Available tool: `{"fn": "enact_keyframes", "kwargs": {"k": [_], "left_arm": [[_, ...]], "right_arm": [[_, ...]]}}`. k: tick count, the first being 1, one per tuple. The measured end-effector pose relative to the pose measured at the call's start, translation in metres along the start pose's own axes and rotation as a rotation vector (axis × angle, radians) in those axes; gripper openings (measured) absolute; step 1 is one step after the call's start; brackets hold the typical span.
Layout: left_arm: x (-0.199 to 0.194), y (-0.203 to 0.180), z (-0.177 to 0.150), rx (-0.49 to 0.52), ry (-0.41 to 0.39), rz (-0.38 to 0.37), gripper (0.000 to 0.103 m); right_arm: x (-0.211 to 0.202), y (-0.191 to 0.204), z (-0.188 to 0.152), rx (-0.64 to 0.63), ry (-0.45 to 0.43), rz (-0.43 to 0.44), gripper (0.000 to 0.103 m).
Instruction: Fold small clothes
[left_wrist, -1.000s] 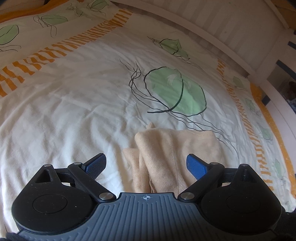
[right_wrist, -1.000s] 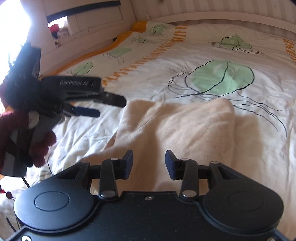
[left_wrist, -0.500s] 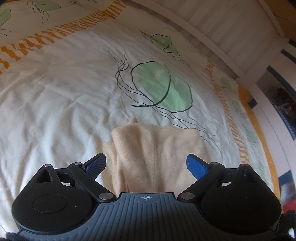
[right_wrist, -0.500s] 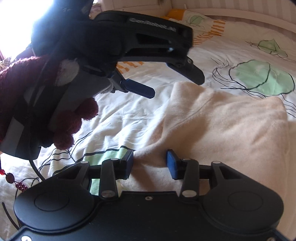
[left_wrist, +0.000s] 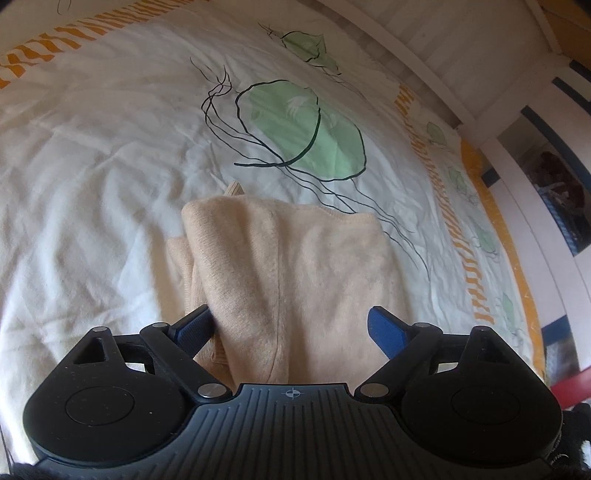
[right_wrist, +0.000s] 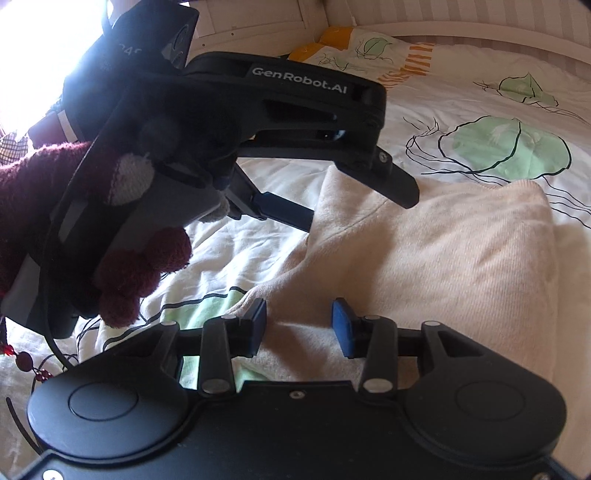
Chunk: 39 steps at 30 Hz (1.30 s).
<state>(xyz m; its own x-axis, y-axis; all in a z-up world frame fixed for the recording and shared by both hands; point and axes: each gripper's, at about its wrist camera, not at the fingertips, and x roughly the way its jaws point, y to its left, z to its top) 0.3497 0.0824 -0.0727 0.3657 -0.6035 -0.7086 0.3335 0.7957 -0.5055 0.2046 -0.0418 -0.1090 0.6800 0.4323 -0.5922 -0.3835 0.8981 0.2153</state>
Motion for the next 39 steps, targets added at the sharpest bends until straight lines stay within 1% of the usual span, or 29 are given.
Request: {"fn": "enact_keyframes", "kwargs": {"k": [2, 3, 4, 5, 6, 7, 8, 9, 10, 11, 12, 14, 16, 17, 19, 21, 22, 23, 25, 26, 27, 29, 32, 35, 39], "left_arm": [[0.005, 0.002, 0.002, -0.010, -0.005, -0.003, 0.083], [0.007, 0.003, 0.003, -0.018, -0.011, -0.003, 0.077], [0.008, 0.004, 0.004, -0.023, -0.015, 0.003, 0.067], [0.009, 0.004, 0.006, -0.024, -0.021, 0.013, 0.059], [0.010, 0.005, 0.008, -0.021, -0.024, 0.024, 0.044], [0.012, 0.005, 0.009, -0.012, -0.019, 0.027, 0.034], [0.014, 0.006, 0.009, -0.004, -0.016, 0.022, 0.027], [0.015, 0.007, 0.009, -0.005, -0.022, 0.012, 0.012], [0.015, 0.008, 0.007, -0.009, -0.039, 0.000, 0.012], [0.014, 0.007, 0.007, -0.003, -0.041, 0.006, 0.012], [0.013, 0.004, 0.008, 0.023, -0.040, 0.025, 0.011], [0.004, -0.006, 0.012, 0.100, -0.084, 0.075, 0.011], [-0.001, -0.011, 0.017, 0.134, -0.112, 0.100, 0.011], [0.000, -0.012, 0.018, 0.154, -0.112, 0.111, 0.011], [0.005, -0.014, 0.016, 0.195, -0.085, 0.134, 0.011], [0.008, -0.014, 0.013, 0.185, -0.077, 0.136, 0.011], [0.009, -0.014, 0.013, 0.183, -0.076, 0.132, 0.011], [0.008, -0.013, 0.014, 0.180, -0.079, 0.130, 0.011], [0.006, -0.011, 0.016, 0.165, -0.082, 0.115, 0.011], [0.005, -0.009, 0.016, 0.155, -0.082, 0.106, 0.011], [0.006, -0.007, 0.017, 0.145, -0.080, 0.100, 0.011], [0.006, -0.006, 0.017, 0.143, -0.075, 0.098, 0.011], [0.007, -0.005, 0.018, 0.139, -0.074, 0.093, 0.011], [0.007, 0.000, 0.019, 0.120, -0.072, 0.094, 0.011], [0.011, 0.006, 0.019, 0.096, -0.070, 0.108, 0.012]], "right_arm": [[0.001, -0.002, -0.001, 0.005, -0.001, 0.003, 0.051], [0.001, -0.002, -0.001, 0.006, -0.002, 0.004, 0.051], [0.000, -0.003, -0.002, 0.007, -0.003, 0.004, 0.051], [0.000, -0.003, -0.002, 0.008, -0.004, 0.005, 0.051], [-0.001, -0.003, -0.002, 0.009, -0.004, 0.006, 0.051], [-0.001, -0.004, -0.003, 0.010, -0.005, 0.007, 0.051], [-0.001, -0.005, -0.003, 0.012, -0.007, 0.008, 0.051], [-0.001, -0.006, -0.003, 0.014, -0.008, 0.010, 0.051], [-0.001, -0.006, -0.004, 0.015, -0.008, 0.011, 0.051], [-0.001, -0.006, -0.004, 0.016, -0.009, 0.012, 0.051], [-0.001, -0.007, -0.005, 0.016, -0.009, 0.012, 0.051], [-0.001, -0.008, -0.005, 0.018, -0.006, 0.016, 0.051], [0.001, -0.011, -0.007, 0.024, 0.001, 0.018, 0.051], [0.001, -0.011, -0.008, 0.025, 0.002, 0.019, 0.051], [0.002, -0.013, -0.010, 0.025, 0.007, 0.022, 0.051], [0.000, -0.014, -0.009, 0.025, 0.019, 0.026, 0.050], [-0.004, -0.015, -0.007, 0.029, 0.001, 0.023, 0.050], [-0.011, -0.015, -0.005, 0.036, -0.038, 0.016, 0.050], [-0.022, -0.017, 0.003, 0.055, -0.108, 0.016, 0.041], [-0.022, -0.018, 0.009, 0.057, -0.118, 0.013, 0.032], [-0.019, -0.018, 0.014, 0.051, -0.114, 0.008, 0.028], [-0.008, -0.019, 0.022, 0.043, -0.105, 0.001, 0.028], [0.007, -0.025, 0.030, 0.081, -0.094, 0.016, 0.027], [0.025, -0.030, 0.023, 0.091, 0.031, -0.025, 0.027], [0.021, -0.030, 0.012, 0.063, 0.050, -0.029, 0.024]]}}
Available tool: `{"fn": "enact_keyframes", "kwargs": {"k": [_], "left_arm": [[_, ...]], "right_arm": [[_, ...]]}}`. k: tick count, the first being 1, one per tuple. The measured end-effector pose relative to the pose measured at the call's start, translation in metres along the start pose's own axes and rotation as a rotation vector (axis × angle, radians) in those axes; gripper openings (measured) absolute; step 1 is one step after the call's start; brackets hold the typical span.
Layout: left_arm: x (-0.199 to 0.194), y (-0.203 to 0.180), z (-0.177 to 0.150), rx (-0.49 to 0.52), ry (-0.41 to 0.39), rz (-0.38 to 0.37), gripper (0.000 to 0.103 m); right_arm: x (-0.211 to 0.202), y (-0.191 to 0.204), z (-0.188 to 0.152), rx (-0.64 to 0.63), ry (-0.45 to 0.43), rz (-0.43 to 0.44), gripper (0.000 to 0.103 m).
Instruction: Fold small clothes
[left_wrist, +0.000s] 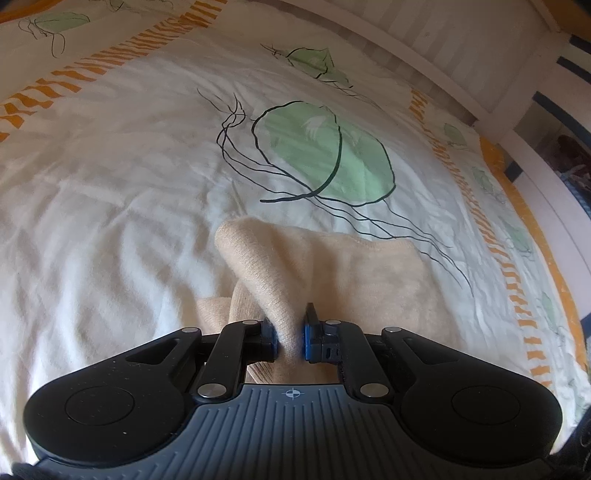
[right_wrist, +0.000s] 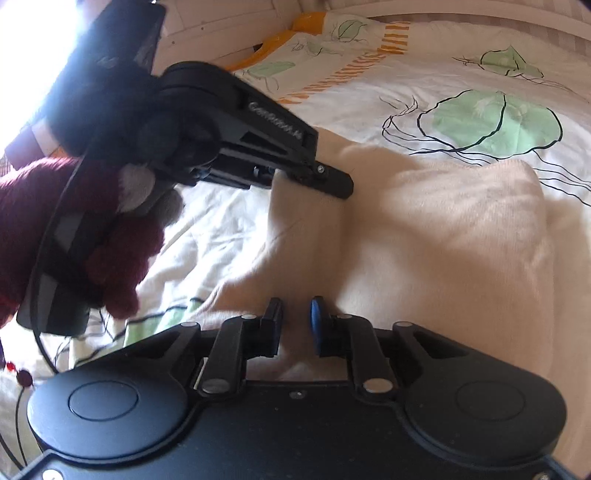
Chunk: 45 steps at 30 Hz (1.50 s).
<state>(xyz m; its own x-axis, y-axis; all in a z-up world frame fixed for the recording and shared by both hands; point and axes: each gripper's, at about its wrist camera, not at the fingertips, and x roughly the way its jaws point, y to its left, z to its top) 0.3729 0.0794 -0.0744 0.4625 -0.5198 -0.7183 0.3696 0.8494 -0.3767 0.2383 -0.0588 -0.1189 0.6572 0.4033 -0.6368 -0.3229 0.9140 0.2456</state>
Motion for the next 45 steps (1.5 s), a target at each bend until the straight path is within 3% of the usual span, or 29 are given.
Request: {"fn": "enact_keyframes", "kwargs": {"k": [5, 8, 9, 11, 12, 13, 16, 17, 18, 19, 22, 23, 25, 28, 30, 33, 38, 45], "left_arm": [[0.006, 0.008, 0.001, -0.039, -0.007, 0.016, 0.012], [0.005, 0.014, 0.001, -0.063, -0.029, 0.019, 0.024], [0.004, 0.015, 0.001, -0.068, -0.034, 0.013, 0.029], [0.000, 0.018, 0.002, -0.077, -0.042, 0.029, 0.051], [-0.003, 0.018, 0.001, -0.080, -0.055, 0.055, 0.073], [-0.008, 0.016, 0.001, -0.079, -0.078, 0.076, 0.082], [-0.023, 0.006, 0.000, -0.049, -0.132, 0.101, 0.083], [-0.027, 0.000, 0.000, -0.022, -0.150, 0.117, 0.085], [-0.030, -0.008, 0.000, 0.010, -0.164, 0.134, 0.092], [-0.032, -0.016, -0.001, 0.050, -0.175, 0.144, 0.095], [-0.026, -0.035, -0.007, 0.170, -0.152, 0.172, 0.098], [-0.019, -0.039, -0.009, 0.204, -0.127, 0.197, 0.098], [-0.005, -0.040, -0.014, 0.235, -0.069, 0.222, 0.099], [0.013, -0.025, -0.021, 0.193, 0.022, 0.225, 0.102], [0.017, -0.012, -0.026, 0.126, 0.043, 0.187, 0.103], [0.013, 0.003, -0.029, 0.041, 0.042, 0.137, 0.103], [0.003, 0.004, -0.041, 0.010, 0.046, 0.109, 0.103], [-0.011, 0.011, -0.058, -0.106, 0.058, 0.004, 0.103]], "right_arm": [[-0.003, 0.011, -0.013, -0.063, 0.019, -0.010, 0.024], [-0.001, 0.008, -0.011, -0.061, 0.023, -0.005, 0.024], [0.000, 0.007, -0.010, -0.058, 0.025, -0.001, 0.024], [-0.003, 0.004, -0.010, -0.048, 0.025, 0.008, 0.028], [-0.006, 0.003, -0.009, -0.040, 0.024, 0.013, 0.030], [-0.010, 0.002, -0.009, -0.033, 0.018, 0.016, 0.031], [-0.028, 0.000, -0.008, -0.025, -0.037, 0.006, 0.043], [-0.035, -0.002, -0.006, -0.022, -0.064, -0.002, 0.053], [-0.041, -0.004, -0.005, -0.019, -0.090, -0.014, 0.062], [-0.046, -0.008, -0.003, -0.015, -0.114, -0.032, 0.064], [-0.048, -0.025, 0.009, 0.004, -0.153, -0.119, 0.071], [-0.046, -0.033, 0.013, 0.015, -0.150, -0.141, 0.080], [-0.036, -0.052, 0.023, 0.049, -0.137, -0.174, 0.083], [-0.015, -0.079, 0.033, 0.089, -0.085, -0.221, 0.084], [-0.001, -0.096, 0.037, 0.117, -0.038, -0.231, 0.085], [0.011, -0.122, 0.035, 0.243, 0.004, -0.148, 0.096], [0.001, -0.130, 0.026, 0.267, 0.000, -0.072, 0.096], [-0.012, -0.135, 0.012, 0.329, -0.008, 0.044, 0.096]]}}
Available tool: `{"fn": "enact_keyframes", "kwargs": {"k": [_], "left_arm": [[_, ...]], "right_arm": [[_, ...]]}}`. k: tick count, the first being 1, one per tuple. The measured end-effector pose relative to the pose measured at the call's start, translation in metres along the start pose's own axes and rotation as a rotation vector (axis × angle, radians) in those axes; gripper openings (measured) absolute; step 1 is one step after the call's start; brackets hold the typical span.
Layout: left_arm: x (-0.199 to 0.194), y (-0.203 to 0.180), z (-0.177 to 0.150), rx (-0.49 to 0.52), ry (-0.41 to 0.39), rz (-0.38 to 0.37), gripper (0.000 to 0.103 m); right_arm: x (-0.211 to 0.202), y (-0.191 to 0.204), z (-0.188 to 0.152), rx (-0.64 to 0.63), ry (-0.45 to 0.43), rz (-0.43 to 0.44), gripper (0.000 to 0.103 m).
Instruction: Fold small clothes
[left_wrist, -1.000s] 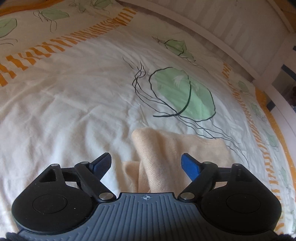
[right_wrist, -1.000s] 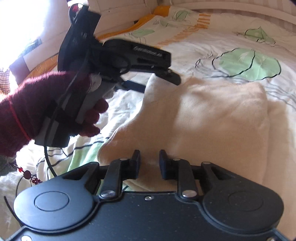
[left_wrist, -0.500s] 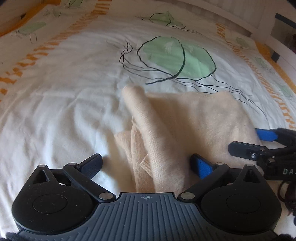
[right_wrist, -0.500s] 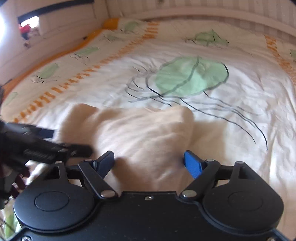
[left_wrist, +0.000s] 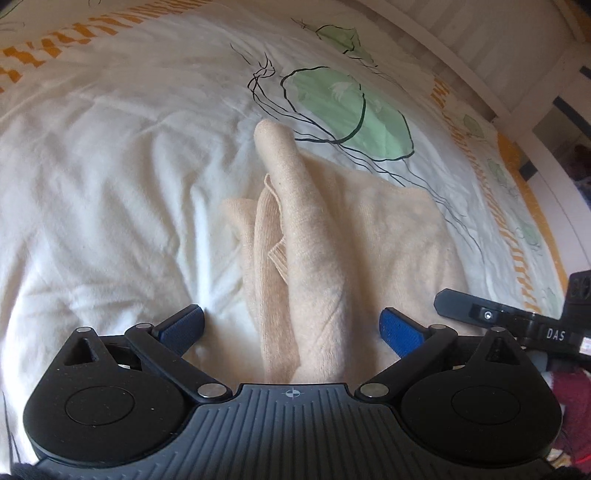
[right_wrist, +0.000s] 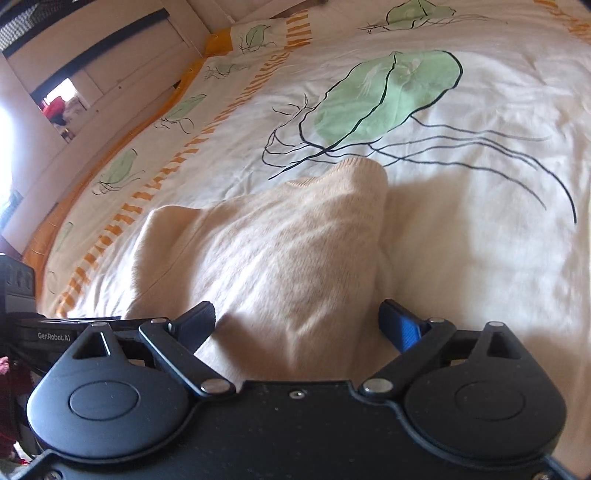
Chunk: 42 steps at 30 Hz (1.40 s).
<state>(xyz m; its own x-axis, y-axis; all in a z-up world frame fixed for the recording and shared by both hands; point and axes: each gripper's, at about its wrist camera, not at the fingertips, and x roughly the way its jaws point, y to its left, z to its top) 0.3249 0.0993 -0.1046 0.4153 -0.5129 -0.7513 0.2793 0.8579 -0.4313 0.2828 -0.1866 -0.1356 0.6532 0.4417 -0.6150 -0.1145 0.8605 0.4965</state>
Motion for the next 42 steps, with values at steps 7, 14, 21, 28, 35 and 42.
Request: {"fn": "enact_keyframes", "kwargs": {"k": [7, 14, 21, 28, 35, 42], "left_arm": [[0.018, -0.011, 0.006, -0.013, 0.003, -0.045, 0.103], [0.022, -0.013, 0.009, -0.038, -0.004, -0.045, 0.092], [0.004, -0.025, -0.002, -0.091, 0.019, -0.091, 0.038], [-0.003, -0.085, -0.048, -0.037, 0.089, -0.155, 0.038], [-0.007, -0.133, -0.108, -0.008, 0.166, -0.223, 0.038], [-0.015, -0.121, -0.130, -0.099, 0.181, -0.212, 0.040]], "right_arm": [[0.007, -0.008, 0.001, 0.066, -0.005, 0.112, 0.098], [0.017, -0.006, 0.009, 0.078, 0.018, 0.136, 0.062], [-0.014, 0.004, 0.001, 0.049, 0.014, 0.070, 0.045], [-0.083, 0.000, -0.025, 0.033, 0.036, 0.018, 0.044], [-0.149, -0.029, -0.063, 0.058, 0.128, -0.009, 0.044], [-0.178, -0.061, -0.096, 0.142, 0.153, -0.070, 0.059]]}}
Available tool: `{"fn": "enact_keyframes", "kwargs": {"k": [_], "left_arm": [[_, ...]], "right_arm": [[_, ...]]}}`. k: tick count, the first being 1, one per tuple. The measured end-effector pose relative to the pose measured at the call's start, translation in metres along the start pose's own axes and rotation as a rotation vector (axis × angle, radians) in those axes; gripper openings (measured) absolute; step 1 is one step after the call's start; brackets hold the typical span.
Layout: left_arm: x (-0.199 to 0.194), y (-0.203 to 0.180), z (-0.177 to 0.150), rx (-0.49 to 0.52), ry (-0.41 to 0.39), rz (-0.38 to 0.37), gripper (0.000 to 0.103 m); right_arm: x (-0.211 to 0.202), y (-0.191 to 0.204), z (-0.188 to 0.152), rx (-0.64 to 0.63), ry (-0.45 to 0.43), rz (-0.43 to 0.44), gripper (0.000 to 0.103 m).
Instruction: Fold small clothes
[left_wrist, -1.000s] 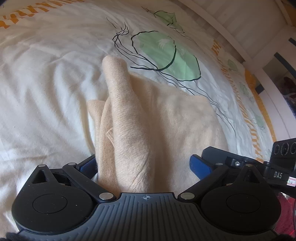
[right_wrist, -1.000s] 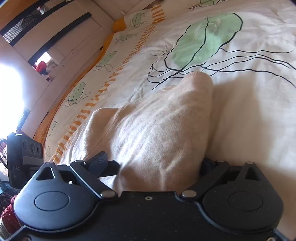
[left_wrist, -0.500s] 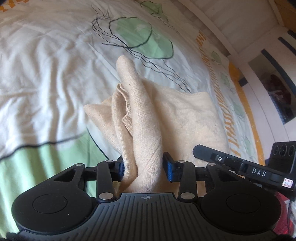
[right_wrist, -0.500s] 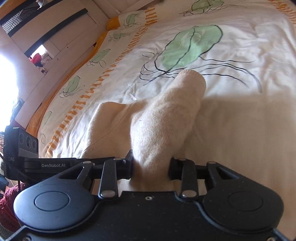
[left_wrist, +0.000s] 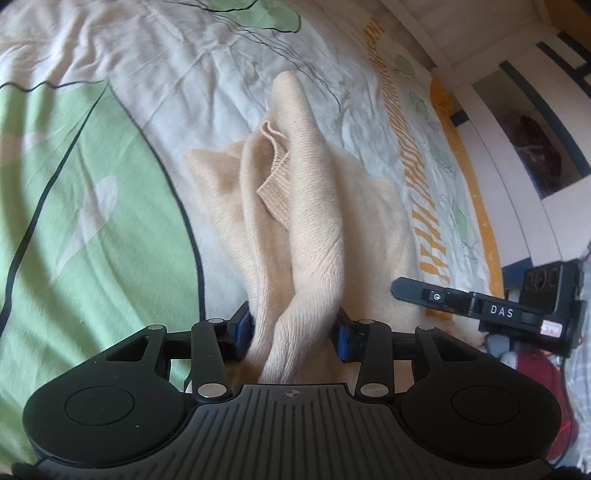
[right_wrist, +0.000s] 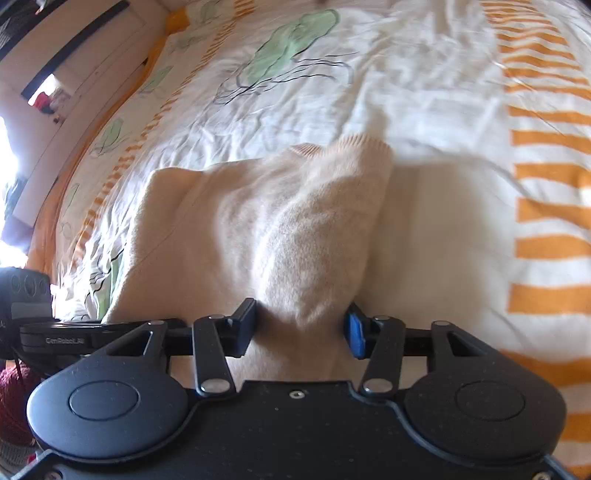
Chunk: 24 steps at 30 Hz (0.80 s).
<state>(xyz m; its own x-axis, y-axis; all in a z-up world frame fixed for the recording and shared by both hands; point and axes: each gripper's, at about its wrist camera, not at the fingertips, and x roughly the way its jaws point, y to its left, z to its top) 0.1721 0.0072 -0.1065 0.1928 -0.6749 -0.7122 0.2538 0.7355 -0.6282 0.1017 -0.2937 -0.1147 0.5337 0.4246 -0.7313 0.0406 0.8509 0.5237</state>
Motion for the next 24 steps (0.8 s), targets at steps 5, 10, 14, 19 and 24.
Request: {"fn": "enact_keyframes", "kwargs": {"k": [5, 10, 14, 19, 24], "left_arm": [[-0.009, 0.014, 0.005, -0.018, -0.008, -0.030, 0.050], [-0.001, 0.021, 0.021, -0.033, -0.038, -0.077, 0.070], [0.019, 0.023, 0.041, -0.058, -0.014, -0.125, 0.070], [0.037, 0.025, 0.070, -0.095, -0.036, -0.167, 0.071], [0.046, 0.029, 0.090, -0.118, -0.077, -0.222, 0.071]], "right_arm": [[-0.017, -0.004, -0.006, 0.021, -0.059, -0.001, 0.060], [-0.020, -0.009, -0.007, 0.037, -0.095, 0.021, 0.060], [-0.017, -0.009, -0.007, 0.037, -0.093, 0.017, 0.060], [-0.013, -0.007, -0.006, 0.029, -0.093, 0.020, 0.060], [-0.011, -0.006, -0.003, 0.032, -0.107, 0.011, 0.060]]}}
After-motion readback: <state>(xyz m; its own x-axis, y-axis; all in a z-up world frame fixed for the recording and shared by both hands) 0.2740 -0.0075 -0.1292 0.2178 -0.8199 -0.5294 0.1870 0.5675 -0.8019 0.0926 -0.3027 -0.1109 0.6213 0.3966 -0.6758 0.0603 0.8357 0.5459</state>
